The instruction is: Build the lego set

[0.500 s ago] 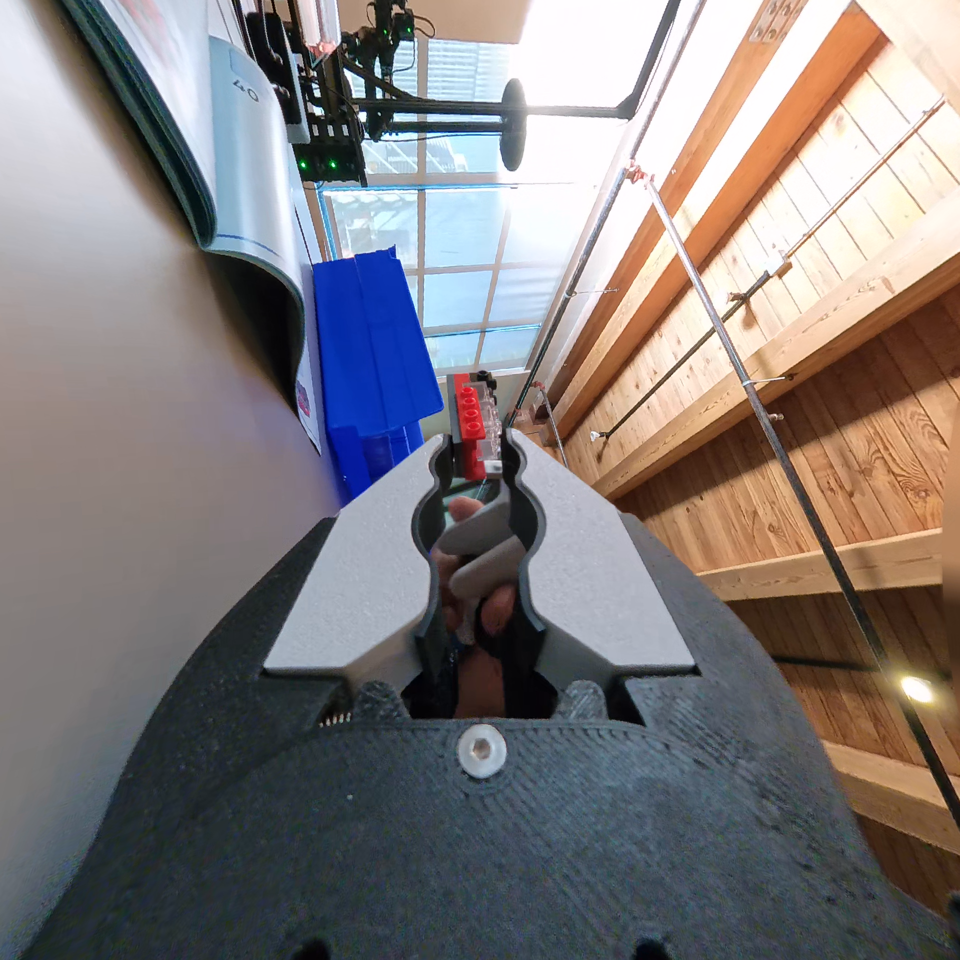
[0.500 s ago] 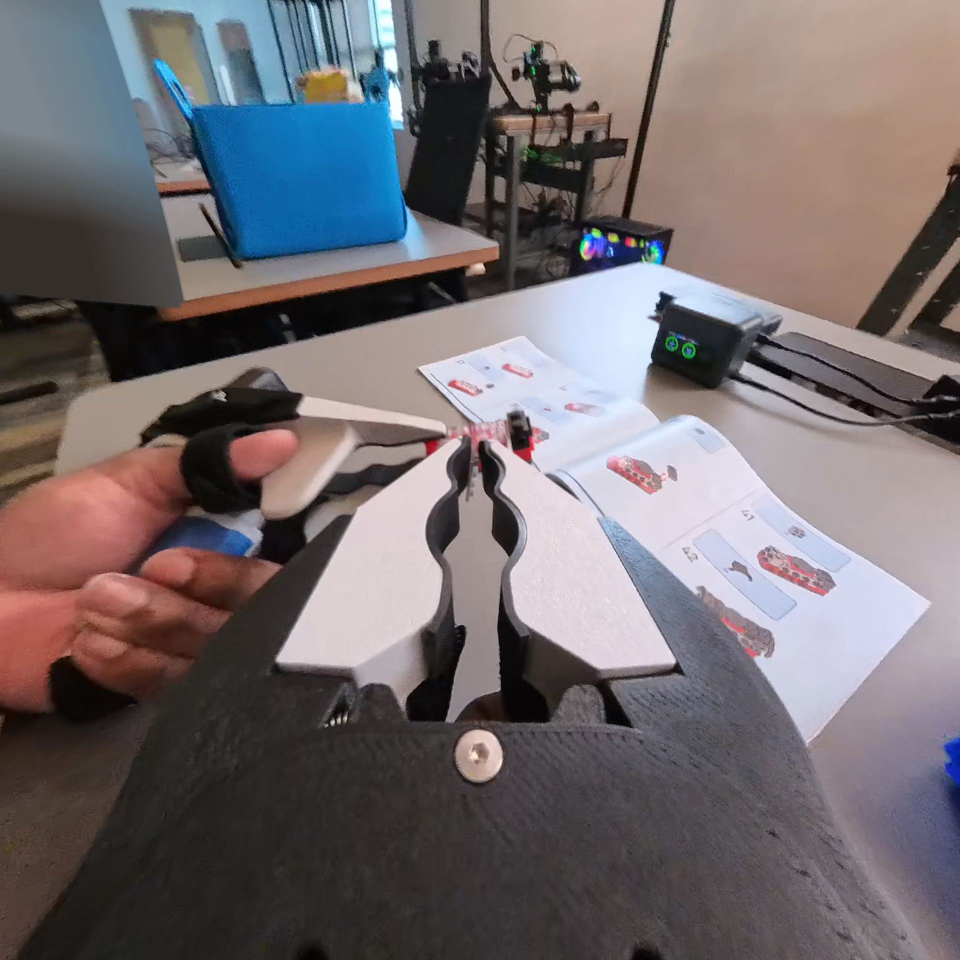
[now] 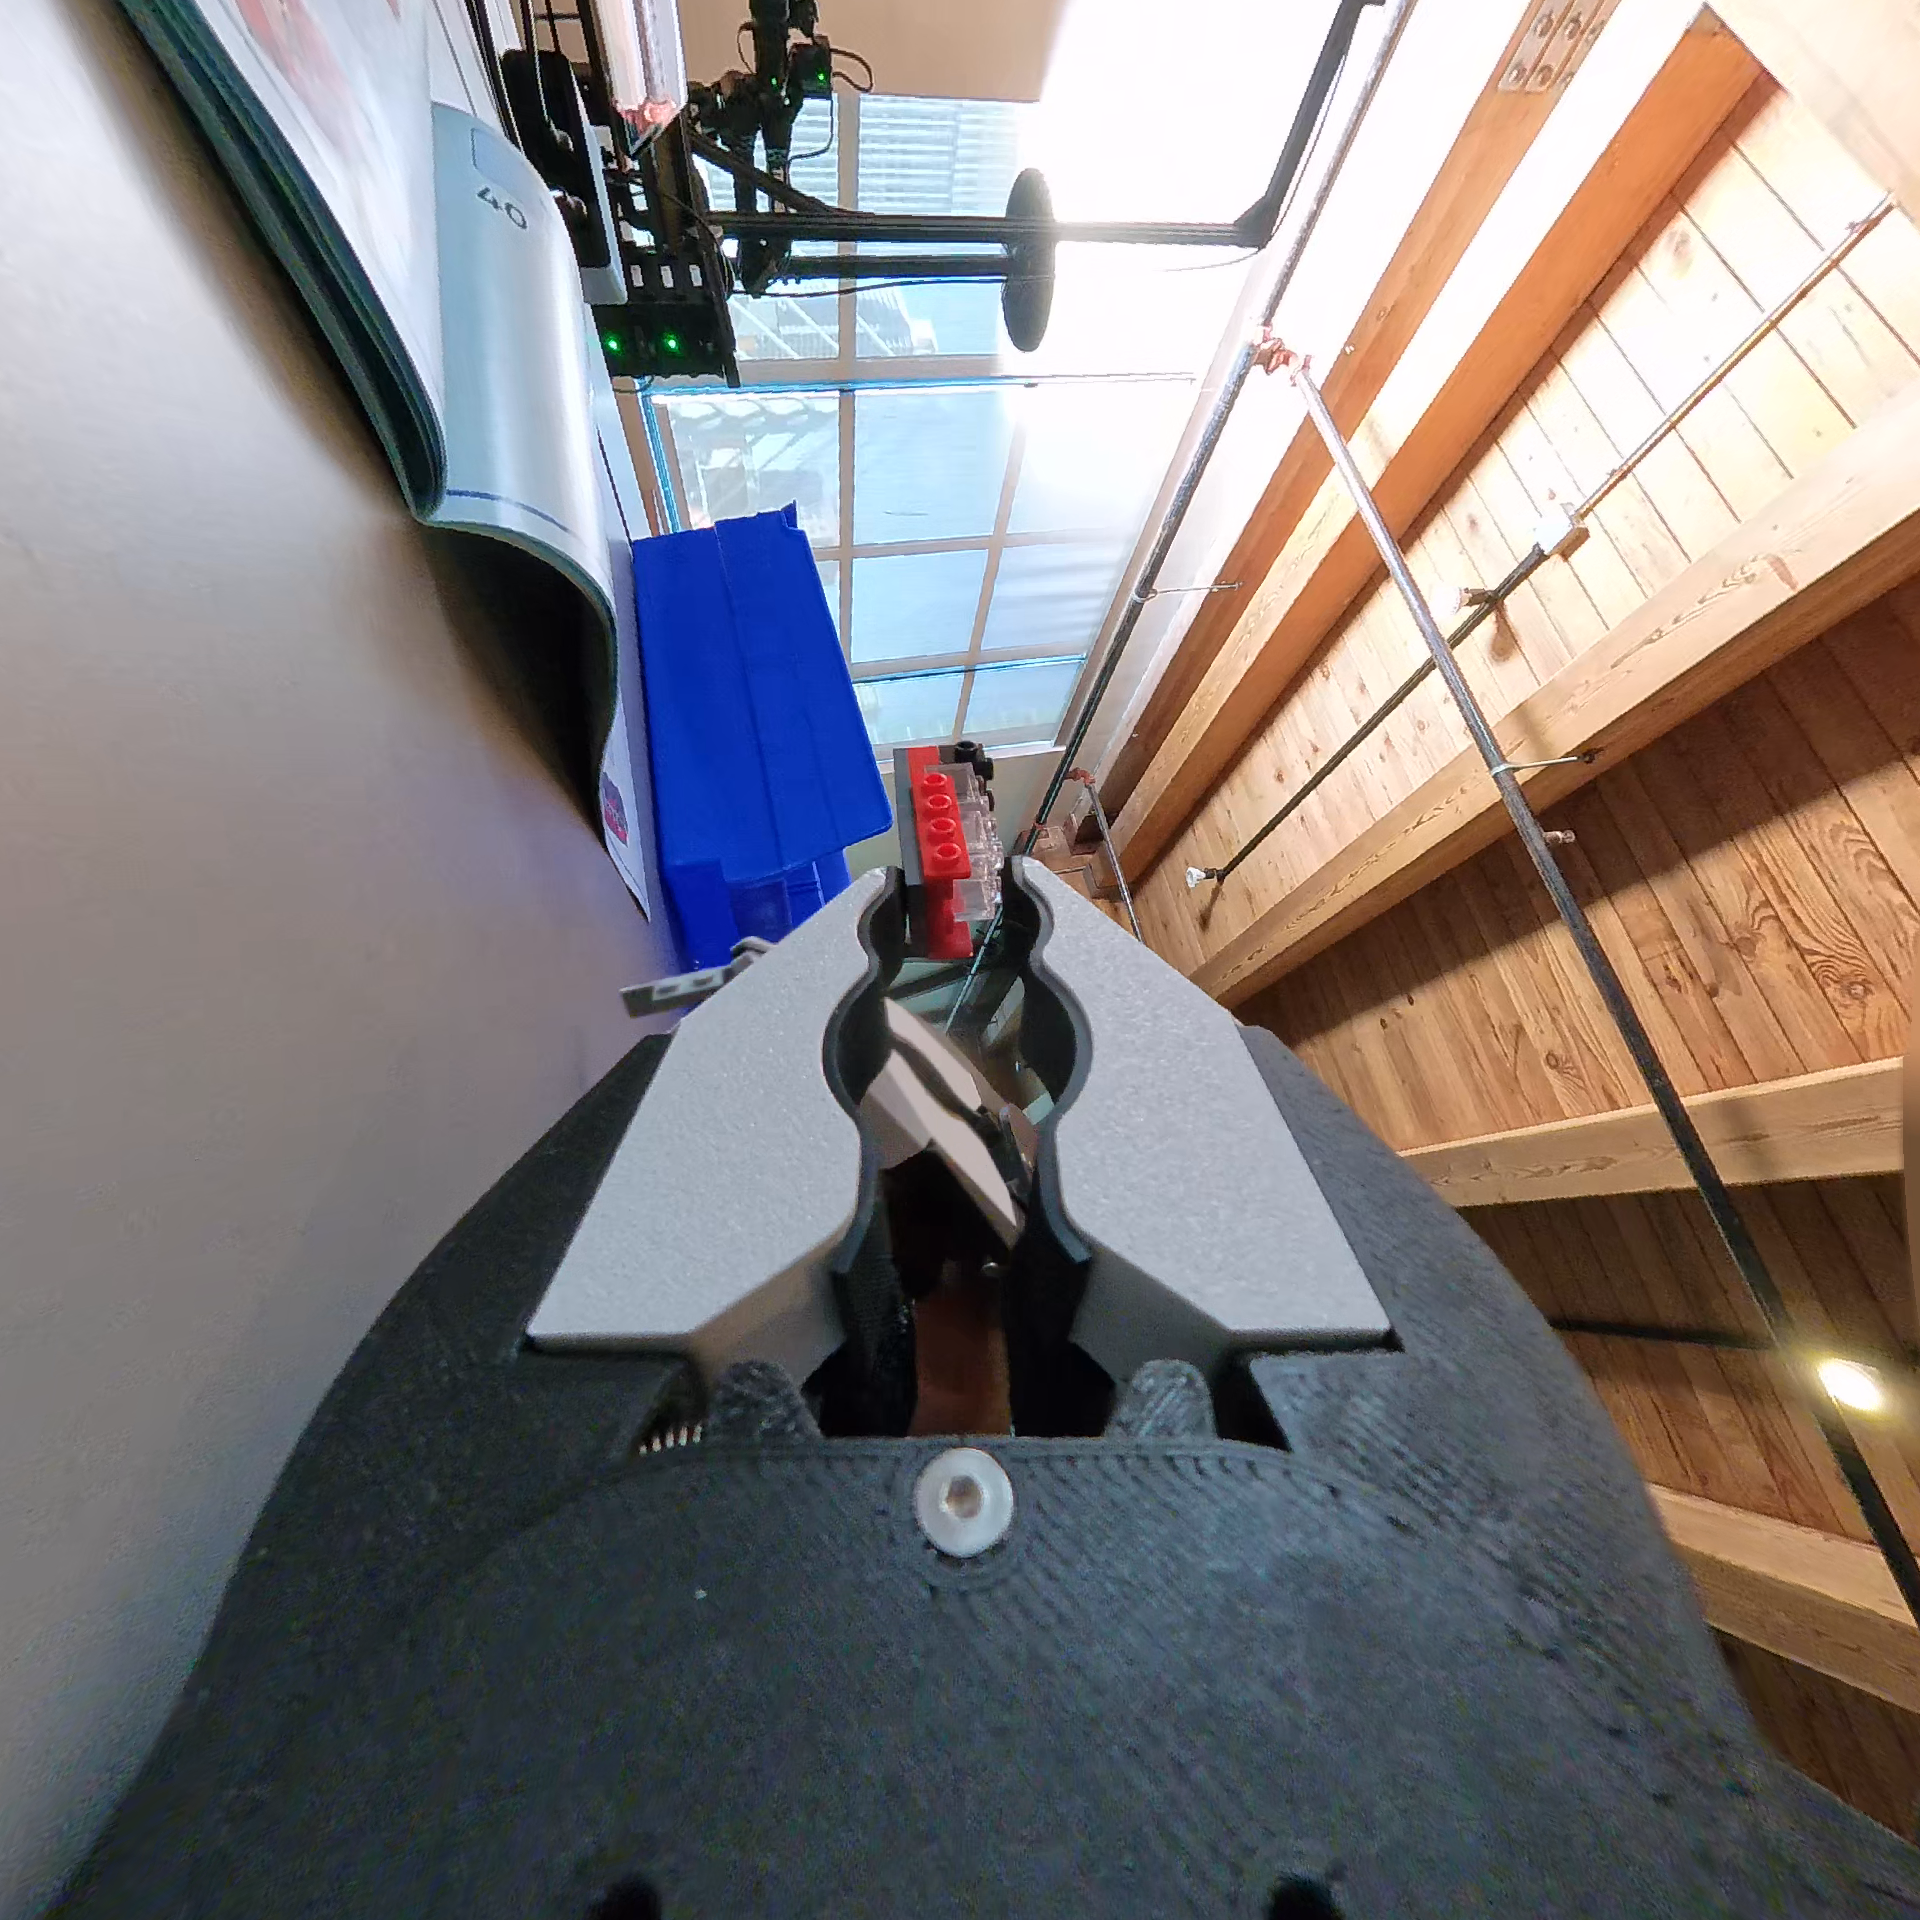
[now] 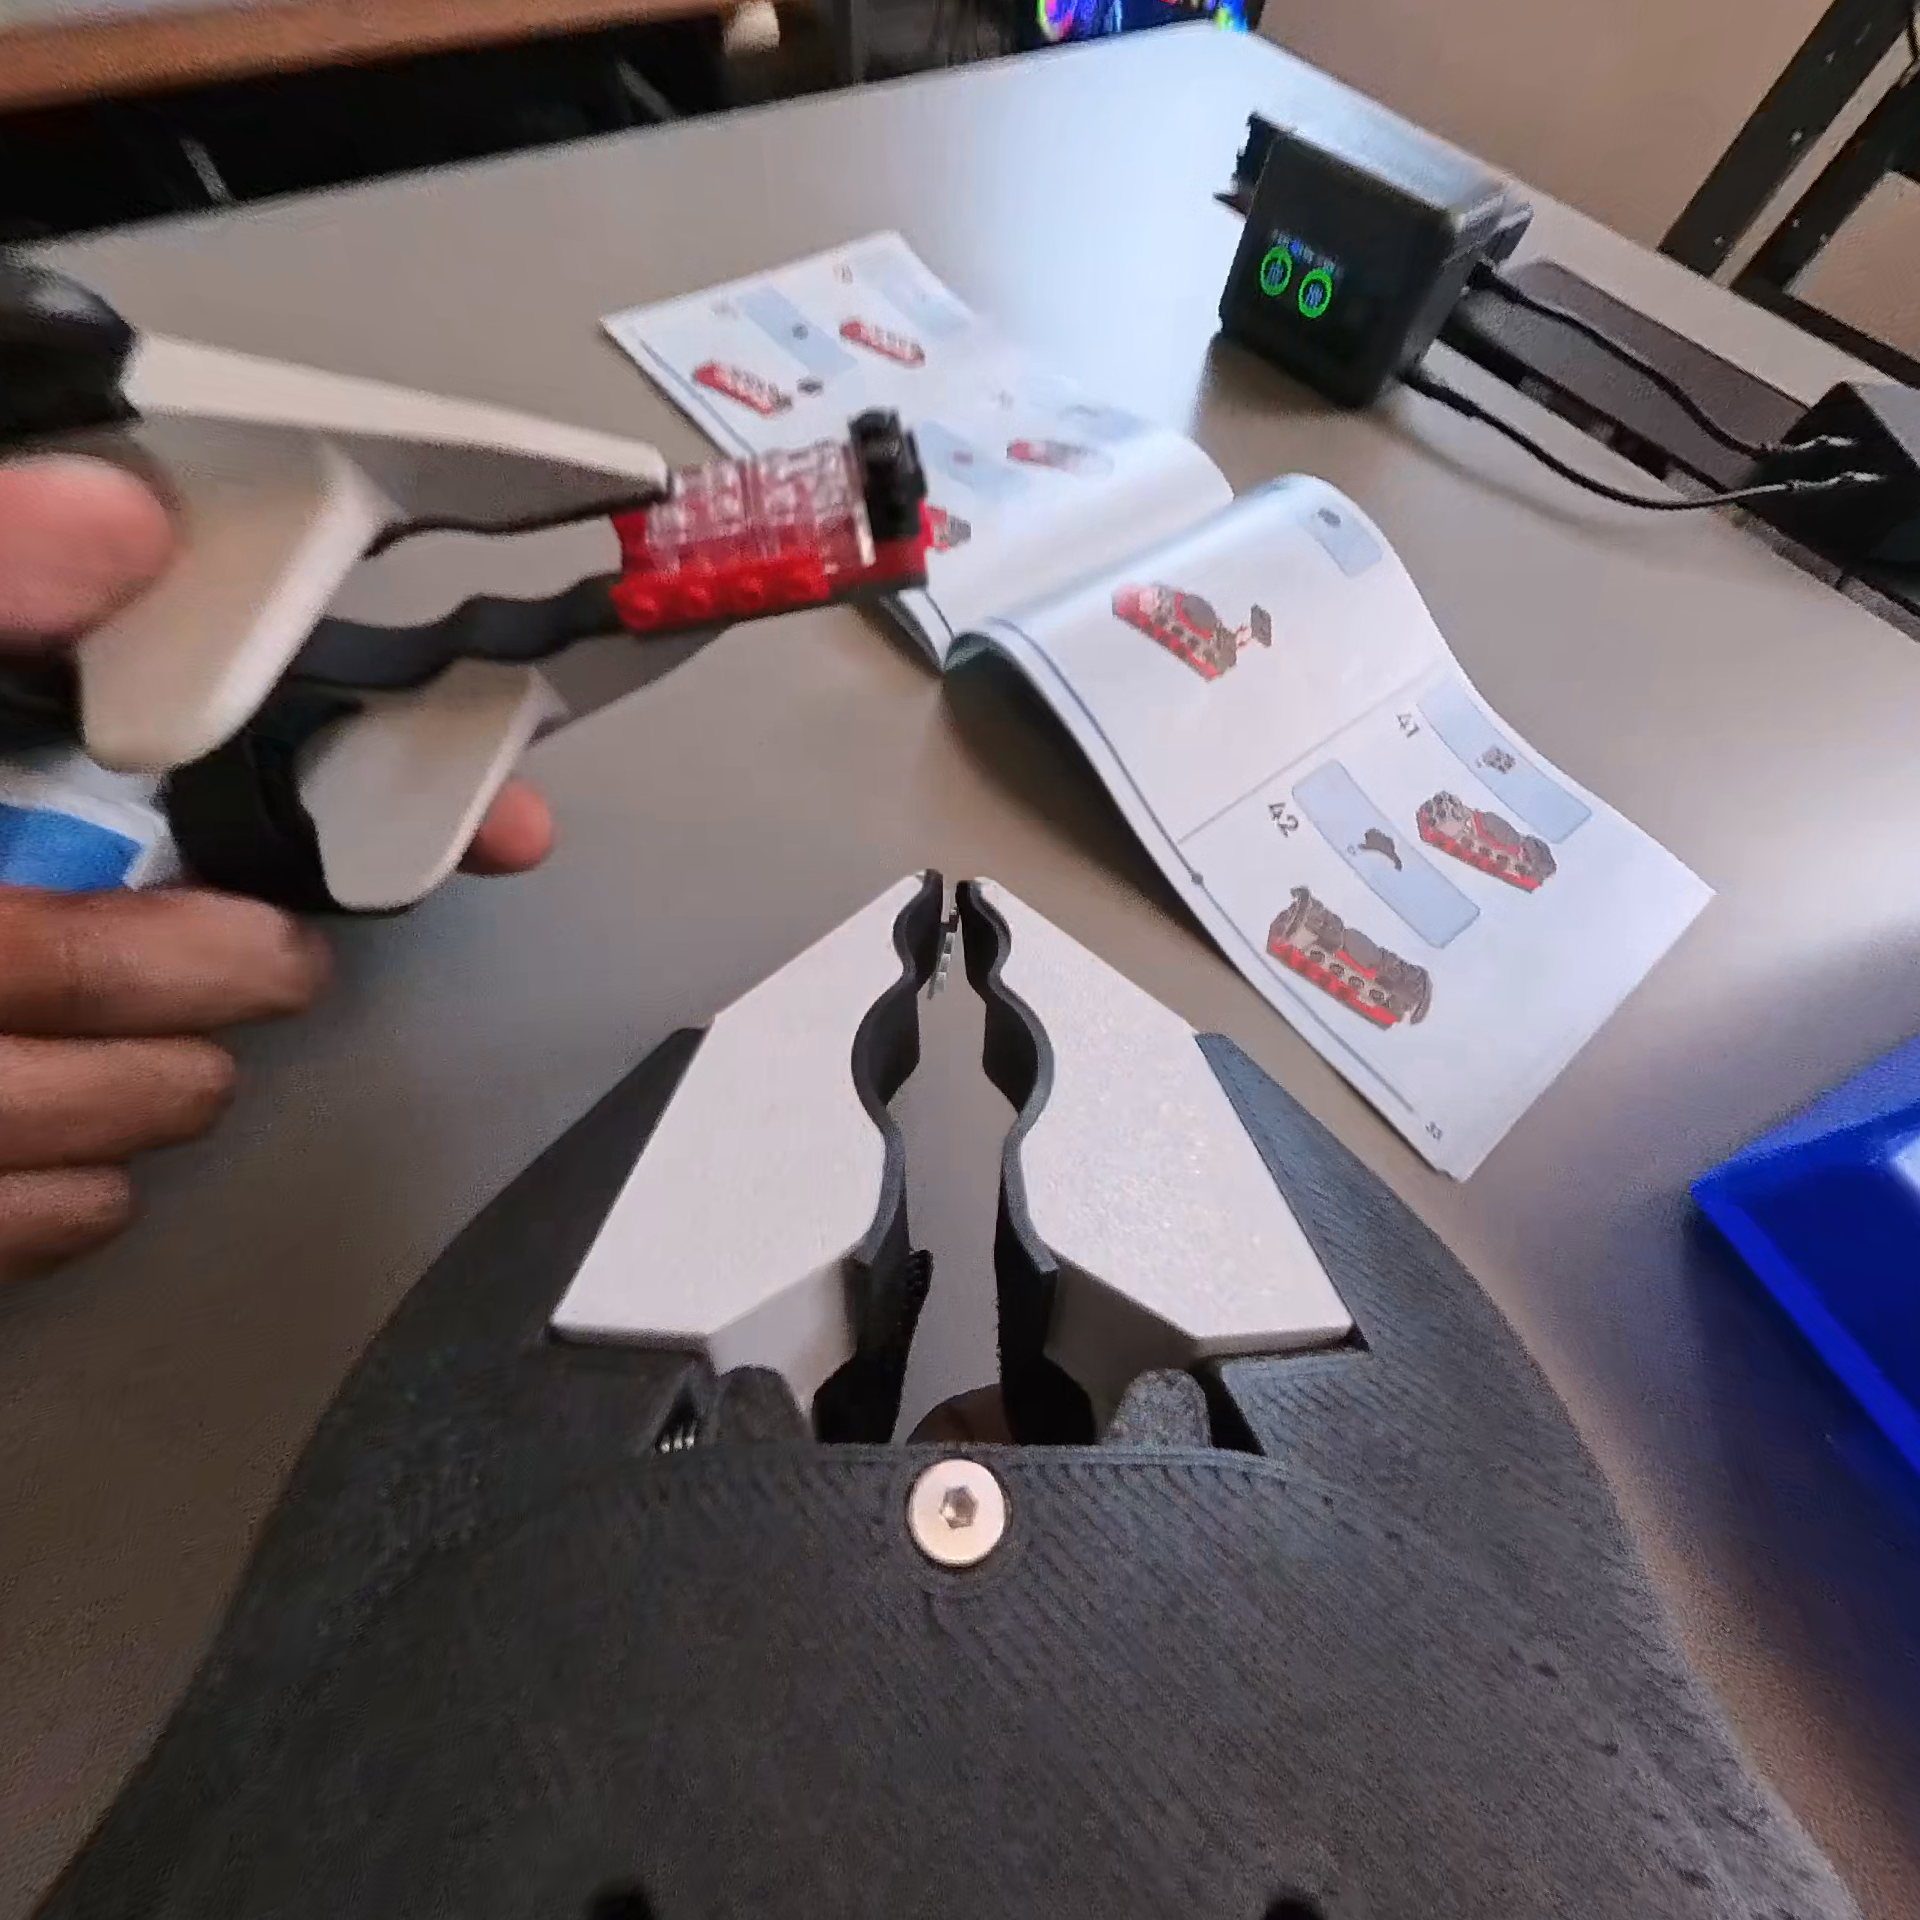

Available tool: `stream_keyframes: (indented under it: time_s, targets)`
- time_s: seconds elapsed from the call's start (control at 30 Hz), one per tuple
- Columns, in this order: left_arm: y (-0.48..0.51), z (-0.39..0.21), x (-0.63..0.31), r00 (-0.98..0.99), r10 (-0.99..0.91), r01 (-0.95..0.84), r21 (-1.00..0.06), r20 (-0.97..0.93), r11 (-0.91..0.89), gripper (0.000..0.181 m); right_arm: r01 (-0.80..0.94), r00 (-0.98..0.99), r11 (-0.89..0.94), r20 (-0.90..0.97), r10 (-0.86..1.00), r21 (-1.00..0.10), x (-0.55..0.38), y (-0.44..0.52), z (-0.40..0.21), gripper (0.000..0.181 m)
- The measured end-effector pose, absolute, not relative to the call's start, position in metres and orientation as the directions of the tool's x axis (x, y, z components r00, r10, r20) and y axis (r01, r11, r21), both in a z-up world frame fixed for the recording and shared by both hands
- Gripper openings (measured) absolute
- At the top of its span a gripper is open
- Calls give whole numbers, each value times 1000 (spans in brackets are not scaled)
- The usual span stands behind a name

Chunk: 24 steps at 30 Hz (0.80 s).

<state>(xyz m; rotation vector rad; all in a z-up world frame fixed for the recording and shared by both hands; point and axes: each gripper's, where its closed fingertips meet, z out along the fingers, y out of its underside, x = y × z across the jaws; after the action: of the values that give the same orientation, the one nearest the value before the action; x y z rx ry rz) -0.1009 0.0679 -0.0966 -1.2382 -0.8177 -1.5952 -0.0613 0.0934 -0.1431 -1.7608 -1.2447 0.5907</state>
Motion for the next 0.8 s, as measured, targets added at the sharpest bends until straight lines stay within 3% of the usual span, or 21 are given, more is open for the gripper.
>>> stream_keyframes:
  time_s: [0.8]
  targets:
    - [67,-96,-99,-50,-273,933,-52,961,-355,19,684,280,-176,31,960,-708,-8,69,-164,16]
